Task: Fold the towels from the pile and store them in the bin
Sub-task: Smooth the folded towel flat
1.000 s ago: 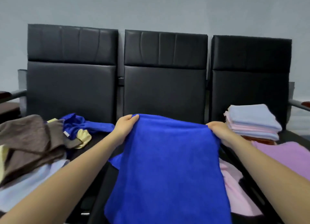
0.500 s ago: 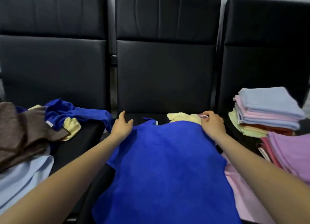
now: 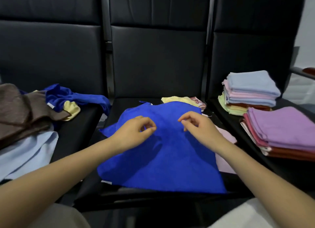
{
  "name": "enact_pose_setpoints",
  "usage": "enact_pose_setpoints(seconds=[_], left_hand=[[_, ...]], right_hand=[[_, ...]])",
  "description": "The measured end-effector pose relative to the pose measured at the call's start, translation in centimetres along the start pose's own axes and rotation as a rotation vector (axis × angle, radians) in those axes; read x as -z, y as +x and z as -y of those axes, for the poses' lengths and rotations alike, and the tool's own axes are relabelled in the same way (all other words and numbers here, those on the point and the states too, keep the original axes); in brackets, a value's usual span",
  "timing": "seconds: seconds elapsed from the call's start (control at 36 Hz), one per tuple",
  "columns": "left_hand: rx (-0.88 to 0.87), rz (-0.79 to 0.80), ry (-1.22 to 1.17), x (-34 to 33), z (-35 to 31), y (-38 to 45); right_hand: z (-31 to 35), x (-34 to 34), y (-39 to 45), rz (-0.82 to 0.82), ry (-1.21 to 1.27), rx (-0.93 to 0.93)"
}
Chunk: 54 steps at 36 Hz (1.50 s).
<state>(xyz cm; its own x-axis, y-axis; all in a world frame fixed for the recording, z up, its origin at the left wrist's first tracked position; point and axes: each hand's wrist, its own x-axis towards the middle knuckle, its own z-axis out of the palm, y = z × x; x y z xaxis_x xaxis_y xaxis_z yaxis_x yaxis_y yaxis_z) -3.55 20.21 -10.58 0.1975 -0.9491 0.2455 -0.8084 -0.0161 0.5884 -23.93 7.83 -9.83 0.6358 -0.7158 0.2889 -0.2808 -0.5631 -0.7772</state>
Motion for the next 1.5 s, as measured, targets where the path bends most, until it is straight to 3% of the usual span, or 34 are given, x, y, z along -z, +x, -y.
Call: enact_pose_setpoints(seconds=[0.19,0.28,0.36,0.56,0.75,0.92,1.14,1.22,1.36,1.5], left_hand=[[-0.121,0.222,0.087,-0.6,0.5,-4.8],[-0.193,0.332,0.154,-1.3,1.3,-6.2],[-0.225,0.393,0.241,-2.1,2.0,-6.9],[-0.280,0.369,0.205,-2.6,1.0,-7.0],[-0.399,0.223,0.405,-3.6,0.8,-7.2],[-0.325,0.024,0.236,-2.0,1.0,-5.8],[-0.352,0.011,0.507,1.7,3.1,-4.1],[-0.264,0.024,0.406,2.9,4.2,-3.6],[-0.027,0.000,0.037,3.8,5.0,-3.5],[-0.028,-0.014,-0.173,3.5,4.1,-4.3]], right_hand=[[-0.9,-1.4,-5.5,0.361,-0.187,0.064],[-1.3,-2.8,-7.8,0.439,-0.351,0.222],[-1.8,-3.9,-8.8,0.452,-0.600,0.460],[-2.2,-4.2,-9.0,0.374,-0.559,0.569],[-1.4,-3.3,-7.6,0.308,-0.347,0.334],[-1.5,-2.9,-7.5,0.313,-0.600,0.390],[-1.3,1.4,-4.6,0.157,-0.353,0.136],[-1.5,2.8,-4.1,0.149,-0.279,0.043],[-2.1,4.4,-3.9,0.069,0.011,-0.103],[-2.3,4.6,-4.8,0.082,0.297,-0.201]])
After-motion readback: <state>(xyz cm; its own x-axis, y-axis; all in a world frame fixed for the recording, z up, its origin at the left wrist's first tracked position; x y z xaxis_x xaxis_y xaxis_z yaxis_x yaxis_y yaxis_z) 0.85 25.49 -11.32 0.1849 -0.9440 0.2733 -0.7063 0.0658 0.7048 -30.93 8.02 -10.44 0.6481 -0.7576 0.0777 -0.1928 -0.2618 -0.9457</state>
